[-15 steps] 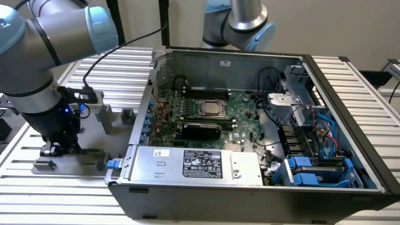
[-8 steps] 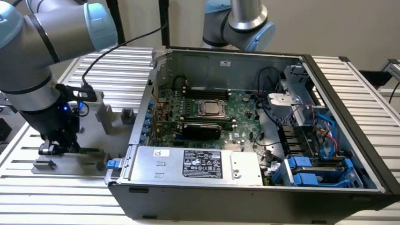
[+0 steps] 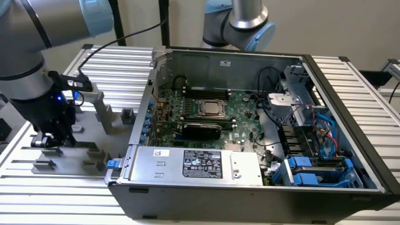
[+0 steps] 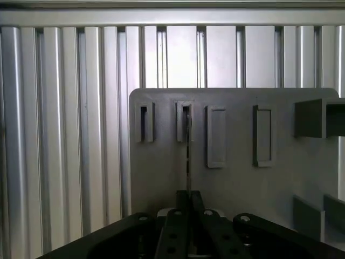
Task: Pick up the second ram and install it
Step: 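Pick up the second ram and move it above second insertion slot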
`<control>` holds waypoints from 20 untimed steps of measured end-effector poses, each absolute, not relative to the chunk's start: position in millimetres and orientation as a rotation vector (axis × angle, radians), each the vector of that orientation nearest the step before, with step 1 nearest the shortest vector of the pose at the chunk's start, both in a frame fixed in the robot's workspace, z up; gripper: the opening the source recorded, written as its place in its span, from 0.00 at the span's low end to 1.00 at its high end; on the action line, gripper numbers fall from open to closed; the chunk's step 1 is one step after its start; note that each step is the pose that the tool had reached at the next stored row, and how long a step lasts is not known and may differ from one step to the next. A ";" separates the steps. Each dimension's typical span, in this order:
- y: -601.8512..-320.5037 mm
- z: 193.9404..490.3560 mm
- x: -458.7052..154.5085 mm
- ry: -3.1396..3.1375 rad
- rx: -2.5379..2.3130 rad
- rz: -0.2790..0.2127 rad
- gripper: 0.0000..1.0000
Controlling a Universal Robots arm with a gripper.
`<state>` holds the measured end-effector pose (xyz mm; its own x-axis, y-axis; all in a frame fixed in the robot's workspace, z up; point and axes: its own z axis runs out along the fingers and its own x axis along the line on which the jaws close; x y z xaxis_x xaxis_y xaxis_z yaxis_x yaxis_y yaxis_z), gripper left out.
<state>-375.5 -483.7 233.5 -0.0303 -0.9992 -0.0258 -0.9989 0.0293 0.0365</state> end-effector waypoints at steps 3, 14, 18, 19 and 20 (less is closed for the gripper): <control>-483.8 247.2 -375.5 -2.249 2.183 -0.070 0.13; -483.8 297.4 -371.3 -2.248 2.182 -0.070 0.13; -483.7 315.3 -362.5 -2.249 2.183 -0.071 0.13; -483.7 320.1 -359.6 -2.248 2.183 -0.071 0.13; -483.7 324.6 -356.6 -2.248 2.183 -0.071 0.13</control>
<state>-356.6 -483.7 324.6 -0.0298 -0.9992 -0.0269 -0.9989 0.0288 0.0373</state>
